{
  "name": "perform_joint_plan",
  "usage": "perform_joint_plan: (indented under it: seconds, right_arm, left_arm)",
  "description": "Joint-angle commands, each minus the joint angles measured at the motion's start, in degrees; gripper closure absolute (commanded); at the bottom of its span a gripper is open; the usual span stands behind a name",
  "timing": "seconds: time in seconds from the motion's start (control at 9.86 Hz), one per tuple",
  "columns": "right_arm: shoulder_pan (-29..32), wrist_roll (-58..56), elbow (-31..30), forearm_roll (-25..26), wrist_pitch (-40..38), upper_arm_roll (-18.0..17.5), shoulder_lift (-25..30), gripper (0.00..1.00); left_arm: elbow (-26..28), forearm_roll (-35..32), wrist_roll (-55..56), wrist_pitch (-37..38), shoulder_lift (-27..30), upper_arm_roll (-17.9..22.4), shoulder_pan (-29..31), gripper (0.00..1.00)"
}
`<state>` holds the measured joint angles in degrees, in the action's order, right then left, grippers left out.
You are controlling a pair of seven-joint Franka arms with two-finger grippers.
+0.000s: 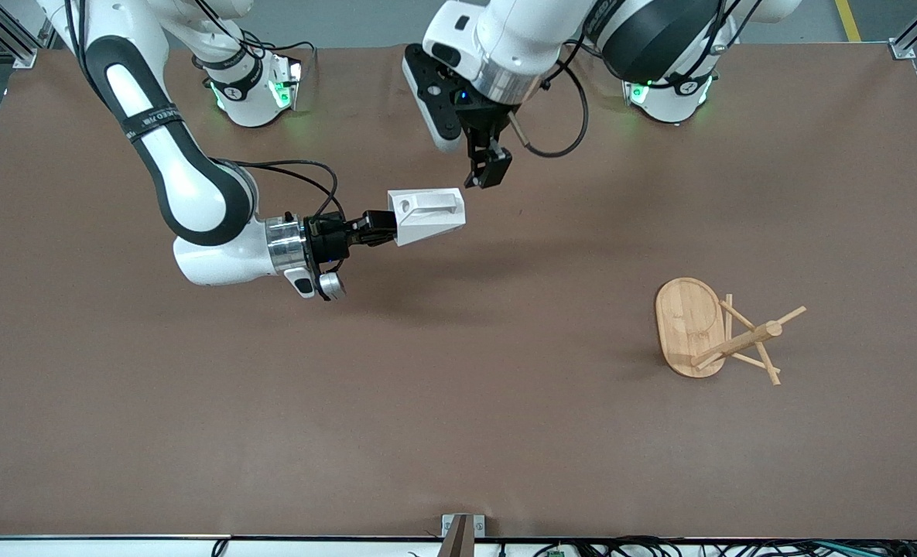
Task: Hang cup on rack
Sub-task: 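Carry the cup toward center while the left gripper reaches for it, then grasp the cup with the left gripper and open the right gripper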
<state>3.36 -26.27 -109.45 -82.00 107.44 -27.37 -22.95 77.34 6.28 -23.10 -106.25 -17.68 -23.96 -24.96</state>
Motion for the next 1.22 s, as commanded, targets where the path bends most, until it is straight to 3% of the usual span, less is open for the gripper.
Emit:
perform_joint_plan:
  seconds: [0.0, 0.2, 0.71, 1.01, 1.12]
  right_arm:
    - [0.7, -0.9, -1.8, -1.9, 0.1, -0.8, 1.8, 1.0]
    - [1.9, -1.0, -2.3, -2.9, 0.3, -4.3, 2.5, 1.0]
    - [1.8, -1.0, -3.1, -4.7, 0.4, -4.7, 4.0, 1.0]
    - [1.7, -1.0, -3.1, -5.2, 0.5, -5.1, 4.4, 1.0]
    - [1.7, -1.0, -3.1, -5.2, 0.5, -5.1, 4.4, 1.0]
  left_arm:
    - [-0.5, -1.0, -5.0, -3.2, -3.3, 0.1, 0.1, 0.0]
    - [-0.3, -1.1, -5.9, -4.2, -4.4, 0.1, 0.2, 0.0]
    - [1.6, -1.4, -6.8, -3.6, -5.8, 0.1, 0.1, 0.0]
    - [2.7, -1.3, -6.2, 0.3, -5.8, 0.1, -0.1, 0.04]
    - [2.7, -1.4, -6.3, 0.7, -5.7, 0.1, -0.1, 0.13]
